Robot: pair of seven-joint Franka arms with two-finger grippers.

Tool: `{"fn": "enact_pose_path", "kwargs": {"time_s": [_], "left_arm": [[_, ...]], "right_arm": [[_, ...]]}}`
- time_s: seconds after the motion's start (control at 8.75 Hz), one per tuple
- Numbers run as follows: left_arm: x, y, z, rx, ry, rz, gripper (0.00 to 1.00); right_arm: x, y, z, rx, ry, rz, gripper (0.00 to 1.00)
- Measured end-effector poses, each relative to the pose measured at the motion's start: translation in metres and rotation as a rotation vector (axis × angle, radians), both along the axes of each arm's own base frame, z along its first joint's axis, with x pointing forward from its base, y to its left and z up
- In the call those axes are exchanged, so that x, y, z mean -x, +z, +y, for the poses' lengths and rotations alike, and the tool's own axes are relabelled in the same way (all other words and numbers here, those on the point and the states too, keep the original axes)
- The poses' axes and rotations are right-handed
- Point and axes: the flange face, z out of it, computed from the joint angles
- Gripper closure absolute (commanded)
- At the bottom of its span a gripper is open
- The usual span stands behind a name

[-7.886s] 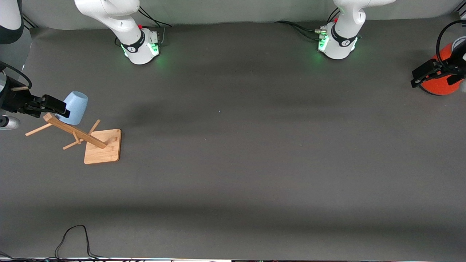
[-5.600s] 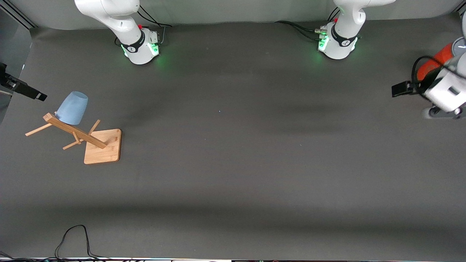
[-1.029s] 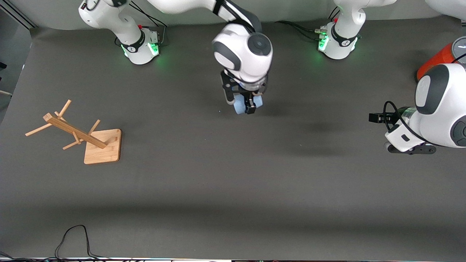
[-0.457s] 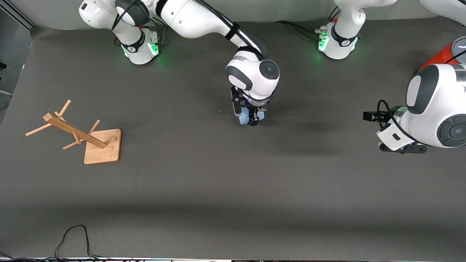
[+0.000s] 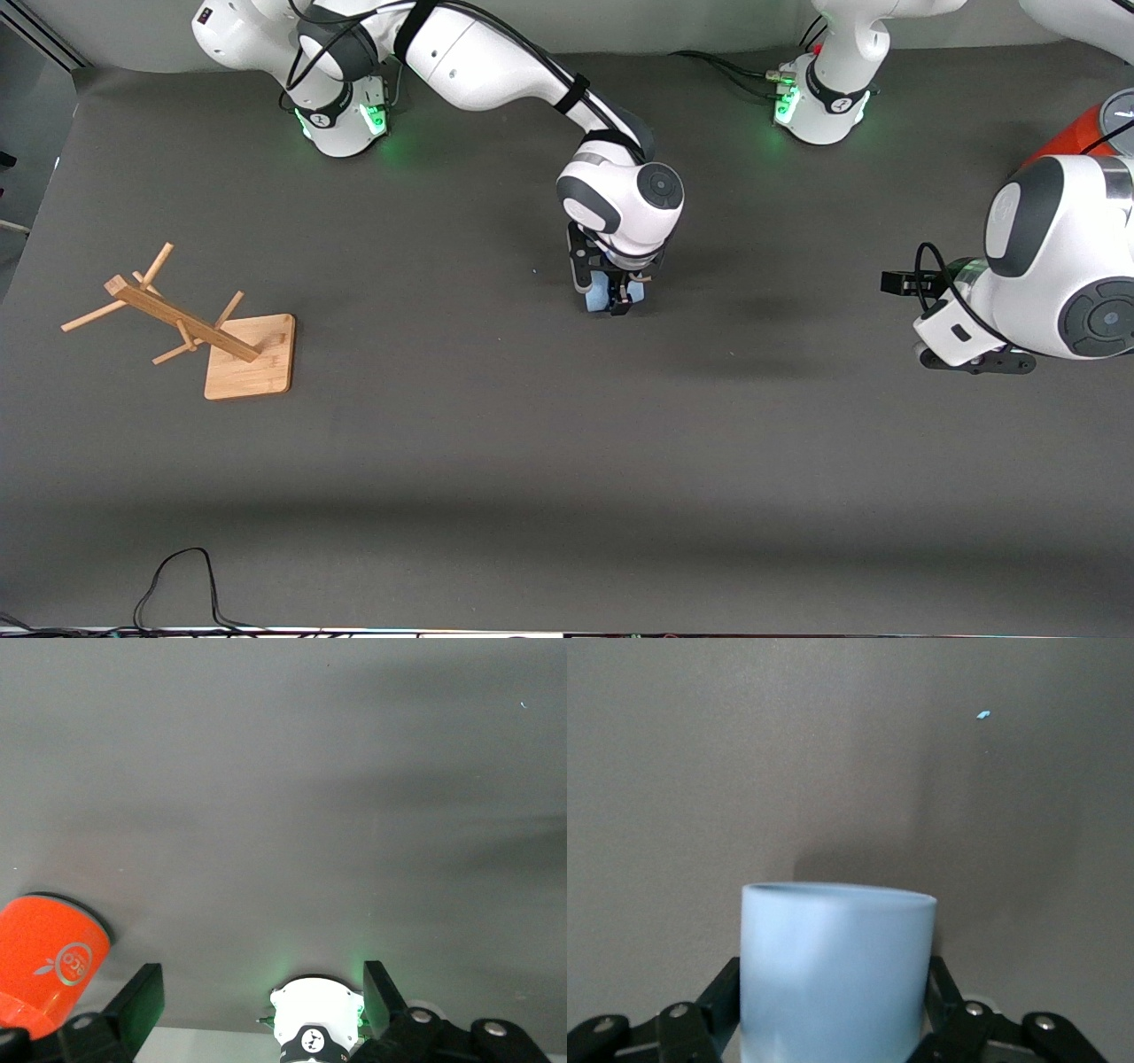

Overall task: Rotate and upright cup with both arms
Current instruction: 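Lower the blue cup onto its side on the table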

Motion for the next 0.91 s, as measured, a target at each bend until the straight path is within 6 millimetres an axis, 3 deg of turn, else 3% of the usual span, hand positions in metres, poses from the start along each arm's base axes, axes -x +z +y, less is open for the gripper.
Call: {"fn": "enact_pose_path", "kwargs": {"time_s": [0.34, 0.57, 0.8, 0.91], "left_arm": [[0.000, 0.000, 0.000, -0.001, 0.000, 0.000, 0.00], [0.000, 0.000, -0.001, -0.001, -0.002, 0.000, 0.00], [0.000, 0.000, -0.002, -0.001, -0.003, 0.000, 0.00], [0.000, 0.000, -0.002, -0.001, -0.004, -0.001, 0.00]], "right_arm": [[-0.002, -0.002, -0.001, -0.001, -0.008, -0.006, 0.00], [-0.007, 0.008, 0.002, -0.018, -0.010, -0.022, 0.00], [-0.012, 0.045, 0.002, -0.014, -0.016, -0.024, 0.00], [-0.010, 0.077, -0.003, 0.011, -0.006, -0.003, 0.00]]}}
